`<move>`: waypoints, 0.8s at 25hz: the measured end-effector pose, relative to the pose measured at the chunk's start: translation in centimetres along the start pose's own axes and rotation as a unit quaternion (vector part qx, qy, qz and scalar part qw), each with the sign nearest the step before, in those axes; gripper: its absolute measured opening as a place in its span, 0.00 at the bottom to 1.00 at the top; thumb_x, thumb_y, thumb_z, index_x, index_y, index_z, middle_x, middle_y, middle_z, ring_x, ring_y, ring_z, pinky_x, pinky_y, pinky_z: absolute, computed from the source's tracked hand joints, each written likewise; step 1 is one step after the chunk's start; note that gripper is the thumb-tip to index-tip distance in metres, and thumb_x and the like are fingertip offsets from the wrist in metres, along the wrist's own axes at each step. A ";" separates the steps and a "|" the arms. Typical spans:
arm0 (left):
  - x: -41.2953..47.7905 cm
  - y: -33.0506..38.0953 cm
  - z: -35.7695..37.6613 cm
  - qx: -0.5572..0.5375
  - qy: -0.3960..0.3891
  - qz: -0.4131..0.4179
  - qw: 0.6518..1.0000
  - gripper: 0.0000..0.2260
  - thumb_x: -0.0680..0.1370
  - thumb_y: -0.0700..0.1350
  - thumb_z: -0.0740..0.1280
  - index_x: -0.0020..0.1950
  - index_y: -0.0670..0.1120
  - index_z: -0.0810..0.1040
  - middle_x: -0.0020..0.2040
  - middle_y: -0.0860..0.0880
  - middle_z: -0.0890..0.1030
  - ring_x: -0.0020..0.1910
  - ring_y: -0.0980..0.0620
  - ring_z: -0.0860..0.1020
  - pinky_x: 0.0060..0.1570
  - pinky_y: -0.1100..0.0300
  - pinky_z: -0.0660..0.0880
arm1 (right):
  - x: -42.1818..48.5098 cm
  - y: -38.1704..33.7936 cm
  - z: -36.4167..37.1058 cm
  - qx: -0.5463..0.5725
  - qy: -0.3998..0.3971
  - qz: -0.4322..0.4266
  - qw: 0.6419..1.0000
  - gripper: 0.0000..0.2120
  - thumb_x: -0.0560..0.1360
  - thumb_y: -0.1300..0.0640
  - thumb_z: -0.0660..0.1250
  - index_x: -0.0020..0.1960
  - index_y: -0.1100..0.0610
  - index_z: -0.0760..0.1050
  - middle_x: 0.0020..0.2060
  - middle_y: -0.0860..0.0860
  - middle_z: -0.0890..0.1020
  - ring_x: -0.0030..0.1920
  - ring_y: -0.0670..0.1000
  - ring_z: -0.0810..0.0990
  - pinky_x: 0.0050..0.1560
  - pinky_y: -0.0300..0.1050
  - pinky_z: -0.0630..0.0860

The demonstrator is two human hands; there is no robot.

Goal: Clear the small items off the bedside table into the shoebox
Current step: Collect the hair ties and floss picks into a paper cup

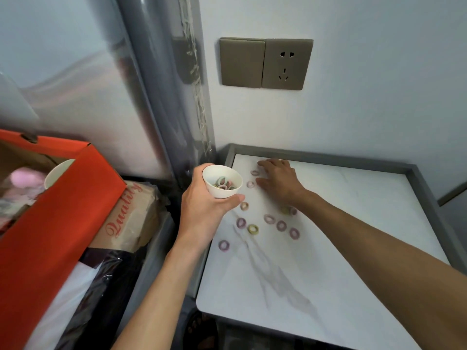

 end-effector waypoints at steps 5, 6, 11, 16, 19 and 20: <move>0.0 -0.1 -0.2 0.000 -0.005 -0.001 1.000 0.31 0.62 0.43 0.82 0.60 0.53 0.74 0.49 0.56 0.81 0.47 0.61 0.78 0.47 0.63 0.76 | 0.8 -1.9 -0.6 -0.008 -0.046 -0.123 0.991 0.17 0.79 0.57 0.64 0.67 0.51 0.75 0.61 0.52 0.76 0.63 0.57 0.70 0.65 0.47 0.66; 0.0 -0.1 -0.2 0.001 -0.008 -0.001 1.000 0.31 0.62 0.43 0.82 0.61 0.53 0.74 0.50 0.56 0.81 0.48 0.61 0.78 0.47 0.63 0.76 | 0.7 -1.9 -0.9 -0.009 -0.049 -0.130 0.990 0.15 0.79 0.57 0.64 0.65 0.52 0.76 0.61 0.52 0.76 0.62 0.58 0.72 0.64 0.48 0.67; 0.1 -0.1 0.0 0.004 -0.016 -0.001 1.000 0.31 0.62 0.44 0.82 0.60 0.54 0.74 0.49 0.57 0.81 0.46 0.65 0.78 0.43 0.70 0.74 | -1.7 -0.7 -1.9 0.022 -0.044 -0.143 0.989 0.13 0.76 0.61 0.68 0.60 0.55 0.80 0.55 0.51 0.77 0.52 0.52 0.75 0.56 0.42 0.73; -0.2 -0.3 0.2 0.009 -0.030 -0.003 1.000 0.31 0.61 0.44 0.83 0.60 0.54 0.74 0.48 0.58 0.81 0.46 0.67 0.77 0.39 0.75 0.72 | -2.6 -0.2 -3.3 0.018 -0.032 -0.095 0.995 0.07 0.72 0.65 0.70 0.47 0.56 0.82 0.42 0.49 0.79 0.42 0.51 0.78 0.41 0.31 0.66; -0.3 -0.3 0.5 0.016 -0.040 0.000 0.999 0.31 0.61 0.45 0.82 0.60 0.55 0.73 0.49 0.57 0.81 0.45 0.66 0.78 0.39 0.73 0.73 | -2.7 -1.1 -3.5 -0.027 -0.057 -0.051 0.997 0.07 0.72 0.67 0.68 0.45 0.59 0.82 0.42 0.54 0.83 0.41 0.53 0.78 0.42 0.38 0.70; -0.3 -0.4 0.6 0.020 -0.044 0.001 0.999 0.31 0.61 0.45 0.83 0.59 0.55 0.73 0.49 0.57 0.81 0.45 0.65 0.78 0.40 0.72 0.74 | -2.9 -1.5 -3.7 -0.023 -0.062 -0.039 0.997 0.07 0.72 0.67 0.68 0.45 0.59 0.82 0.42 0.55 0.84 0.41 0.53 0.79 0.42 0.39 0.72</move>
Point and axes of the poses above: each hand's wrist, its own x-axis towards the middle knuckle, its own z-axis out of the palm, y = z × x, the point moved 4 cm from there along x, towards the middle knuckle
